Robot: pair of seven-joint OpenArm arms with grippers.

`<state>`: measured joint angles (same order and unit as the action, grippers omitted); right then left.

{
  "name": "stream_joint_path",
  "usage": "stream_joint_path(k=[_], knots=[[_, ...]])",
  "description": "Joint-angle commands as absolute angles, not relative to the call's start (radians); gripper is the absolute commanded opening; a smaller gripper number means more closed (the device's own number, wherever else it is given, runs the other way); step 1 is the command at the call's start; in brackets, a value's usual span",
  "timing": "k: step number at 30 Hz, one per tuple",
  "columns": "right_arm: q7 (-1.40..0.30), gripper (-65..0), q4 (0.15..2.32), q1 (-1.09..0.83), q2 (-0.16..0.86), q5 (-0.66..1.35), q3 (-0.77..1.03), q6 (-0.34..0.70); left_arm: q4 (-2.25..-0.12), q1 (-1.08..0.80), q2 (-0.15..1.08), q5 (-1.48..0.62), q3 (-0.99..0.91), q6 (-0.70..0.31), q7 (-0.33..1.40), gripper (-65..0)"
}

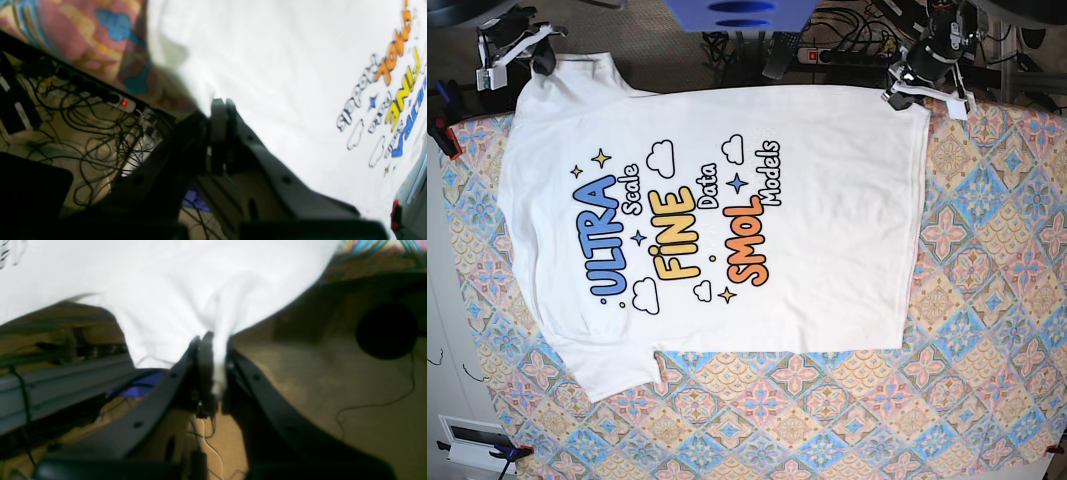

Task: Fold the T-shirt properly
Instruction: 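Lift both shoulder corners and pull the shirt toward the robot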

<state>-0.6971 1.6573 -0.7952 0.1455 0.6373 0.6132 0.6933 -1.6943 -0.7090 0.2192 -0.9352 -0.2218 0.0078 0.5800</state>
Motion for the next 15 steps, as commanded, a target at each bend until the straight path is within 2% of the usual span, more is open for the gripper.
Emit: stream_joint_path(k=[1, 10, 13, 15], knots=[[-0.679, -64.3, 1.685, -0.806, 0.150, 0.677, 0.639, 0.698, -1.721, -0.725, 0.231, -0.937, -0.228, 0.002, 0.570, -65.0], [-0.679, -64.3, 1.750, -0.805, 0.150, 0.743, 0.650, 0.698, -1.799, -0.690, 0.231, -0.937, -0.229, 0.002, 0.568, -65.0], [-0.691, -64.3, 1.762, -0.728, 0.150, 0.743, 0.648, 0.698, -1.794, -0.636, 0.231, -0.937, -0.229, 0.004, 0.570, -65.0], [-0.757, -64.3, 1.762, -0.647, 0.151, 0.743, 0.650, 0.698, -1.776, -0.601, 0.231, -0.938, -0.229, 0.004, 0.570, -65.0]])
